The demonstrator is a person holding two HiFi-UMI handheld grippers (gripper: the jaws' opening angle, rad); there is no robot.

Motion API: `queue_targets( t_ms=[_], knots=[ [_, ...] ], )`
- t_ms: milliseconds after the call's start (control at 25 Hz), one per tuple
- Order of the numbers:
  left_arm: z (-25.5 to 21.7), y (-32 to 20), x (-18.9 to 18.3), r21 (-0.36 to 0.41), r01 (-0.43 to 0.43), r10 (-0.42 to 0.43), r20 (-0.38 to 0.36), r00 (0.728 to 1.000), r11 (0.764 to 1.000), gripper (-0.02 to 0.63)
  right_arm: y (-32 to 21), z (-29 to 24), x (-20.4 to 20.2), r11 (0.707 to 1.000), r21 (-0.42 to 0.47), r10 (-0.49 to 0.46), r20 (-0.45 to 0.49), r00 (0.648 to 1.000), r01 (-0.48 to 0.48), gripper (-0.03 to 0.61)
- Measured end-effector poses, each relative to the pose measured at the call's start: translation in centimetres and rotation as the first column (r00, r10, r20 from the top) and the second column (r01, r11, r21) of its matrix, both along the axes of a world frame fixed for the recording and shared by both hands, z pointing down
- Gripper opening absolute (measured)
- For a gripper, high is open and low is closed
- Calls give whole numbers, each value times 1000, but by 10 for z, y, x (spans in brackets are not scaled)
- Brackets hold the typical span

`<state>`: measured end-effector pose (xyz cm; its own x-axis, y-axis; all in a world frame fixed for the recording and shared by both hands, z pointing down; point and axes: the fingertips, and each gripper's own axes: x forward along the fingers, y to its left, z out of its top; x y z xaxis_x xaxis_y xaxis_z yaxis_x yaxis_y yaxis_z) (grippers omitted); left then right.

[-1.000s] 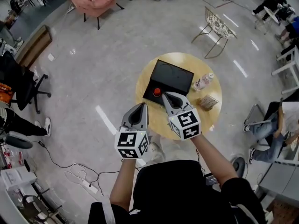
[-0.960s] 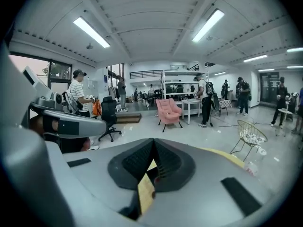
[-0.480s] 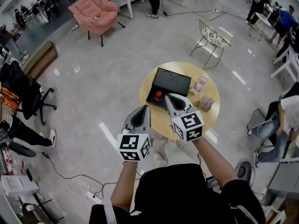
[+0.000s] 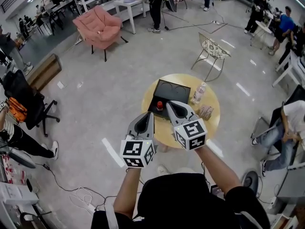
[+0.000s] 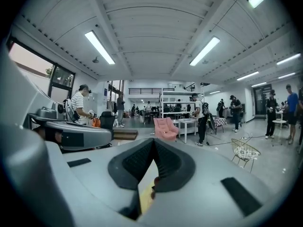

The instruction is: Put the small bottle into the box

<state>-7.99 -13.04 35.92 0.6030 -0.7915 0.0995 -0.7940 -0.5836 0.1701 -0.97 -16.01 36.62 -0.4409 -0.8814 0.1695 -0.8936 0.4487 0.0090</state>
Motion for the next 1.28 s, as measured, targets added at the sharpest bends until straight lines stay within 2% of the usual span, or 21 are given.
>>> queue_targets(
  t_ms=[720,1280],
  knots=[
    [-40,69,55,83,53,-56,27,998,995,9,68,-46,54,995,89,-39,38,999,36,3],
    [-50,120,74,111,99,-103,29,994,989,9,113,-55,76,991,118,-72,37,997,67,3]
  ],
)
